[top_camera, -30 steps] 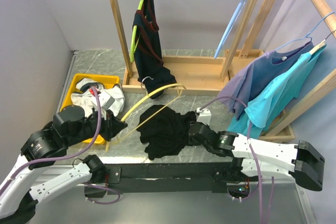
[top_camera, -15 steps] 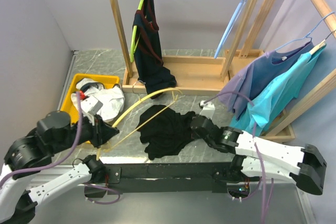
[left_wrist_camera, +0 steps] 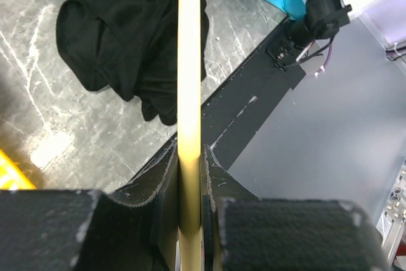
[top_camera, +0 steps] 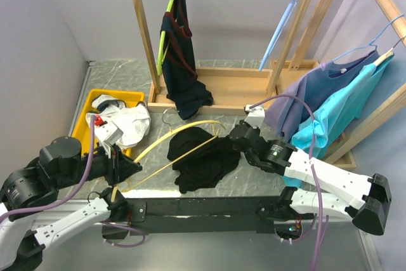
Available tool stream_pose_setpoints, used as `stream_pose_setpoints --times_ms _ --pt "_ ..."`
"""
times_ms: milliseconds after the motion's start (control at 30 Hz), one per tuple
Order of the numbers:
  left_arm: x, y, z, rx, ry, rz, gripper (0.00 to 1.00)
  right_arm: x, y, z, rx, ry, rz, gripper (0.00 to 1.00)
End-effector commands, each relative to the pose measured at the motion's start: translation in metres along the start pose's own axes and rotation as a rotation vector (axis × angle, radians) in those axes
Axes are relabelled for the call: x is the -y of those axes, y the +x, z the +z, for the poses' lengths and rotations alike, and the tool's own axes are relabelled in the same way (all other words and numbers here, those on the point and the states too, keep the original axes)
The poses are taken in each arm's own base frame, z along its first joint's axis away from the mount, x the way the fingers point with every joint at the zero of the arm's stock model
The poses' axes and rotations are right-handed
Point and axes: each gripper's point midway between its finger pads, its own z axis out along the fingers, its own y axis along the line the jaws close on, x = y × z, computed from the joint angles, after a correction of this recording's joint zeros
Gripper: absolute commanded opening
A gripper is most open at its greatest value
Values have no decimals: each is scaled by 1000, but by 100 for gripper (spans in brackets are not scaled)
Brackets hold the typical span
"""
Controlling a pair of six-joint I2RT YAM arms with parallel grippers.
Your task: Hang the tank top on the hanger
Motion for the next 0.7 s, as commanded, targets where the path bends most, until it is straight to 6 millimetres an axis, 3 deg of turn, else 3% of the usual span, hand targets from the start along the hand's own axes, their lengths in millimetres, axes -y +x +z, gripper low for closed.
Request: stream_pose_setpoints --times_ms 0,233,667 --pt "12 -11 0 29 60 31 1 6 -27 -1 65 38 -5 0" --pt "13 -11 1 23 68 35 1 9 -26 3 61 34 -6 0" --pt "15 -12 25 -32 86 44 1 -6 -25 3 45 -39 -4 0"
